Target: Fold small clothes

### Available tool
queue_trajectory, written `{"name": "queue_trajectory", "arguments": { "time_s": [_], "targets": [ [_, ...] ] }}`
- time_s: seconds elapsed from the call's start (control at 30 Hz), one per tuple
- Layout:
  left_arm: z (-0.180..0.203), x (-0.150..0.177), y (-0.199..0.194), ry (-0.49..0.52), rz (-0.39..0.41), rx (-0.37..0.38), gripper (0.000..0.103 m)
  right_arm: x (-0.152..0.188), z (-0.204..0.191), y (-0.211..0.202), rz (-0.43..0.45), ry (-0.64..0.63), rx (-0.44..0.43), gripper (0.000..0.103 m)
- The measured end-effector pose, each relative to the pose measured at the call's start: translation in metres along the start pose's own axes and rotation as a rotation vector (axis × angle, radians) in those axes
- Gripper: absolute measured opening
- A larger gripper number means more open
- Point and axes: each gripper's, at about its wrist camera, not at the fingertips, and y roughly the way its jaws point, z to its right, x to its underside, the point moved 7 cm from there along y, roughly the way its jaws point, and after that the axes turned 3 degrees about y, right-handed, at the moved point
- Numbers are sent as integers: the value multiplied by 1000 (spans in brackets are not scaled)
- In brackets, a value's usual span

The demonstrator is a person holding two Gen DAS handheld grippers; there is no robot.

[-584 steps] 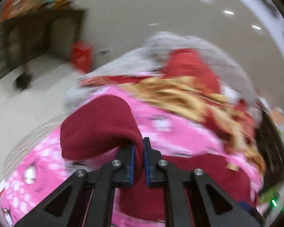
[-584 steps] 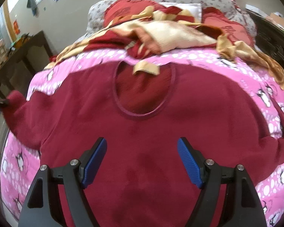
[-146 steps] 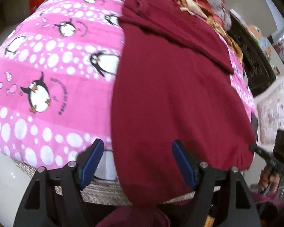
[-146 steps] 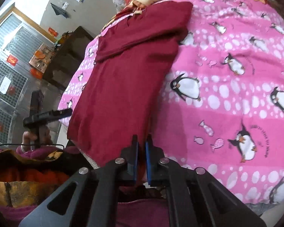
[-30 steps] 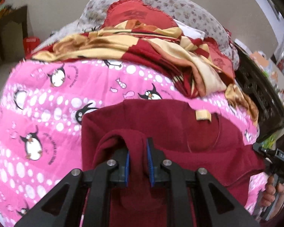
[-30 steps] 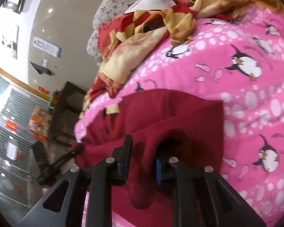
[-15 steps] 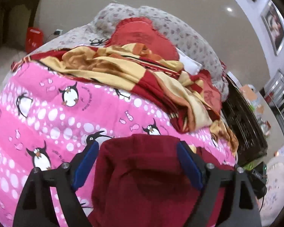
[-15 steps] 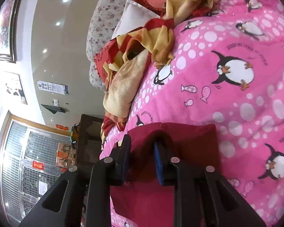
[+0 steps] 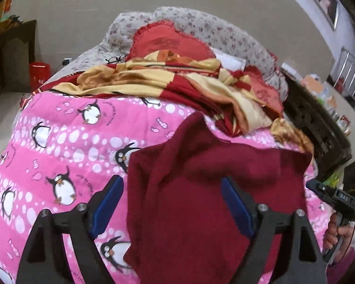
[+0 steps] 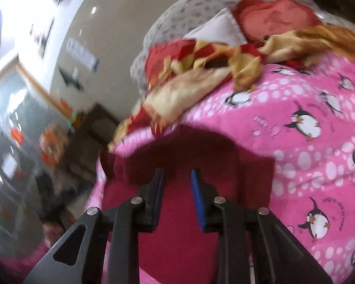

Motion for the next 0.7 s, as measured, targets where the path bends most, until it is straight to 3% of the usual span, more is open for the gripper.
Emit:
{"name": "queue_trajectory", "arguments": {
  "time_s": [0.1,0.23,0.33,0.47,0.6,0.7],
  "targets": [
    [5,-5,30,-2,-33,-39,88,-21,-2,34,12,3,79,26],
    [-14,0,73,-55,-125,-173,88,-46,22,75,19,54,220,26],
    [-32,8,90,-153,-184,-147,89,-47,30,95,-7,29,274,26],
    [-44,11,73,-192,-173,-114,89,-46,13,71,-1,-26,299,26],
    [-50,19,34,-168,-123,-92,88,-27,-8,31,15,-110,235,27],
    [-51,29,9,-141,-98,-93,88,-4,14,47,-76,-146,348,27]
  ]
}}
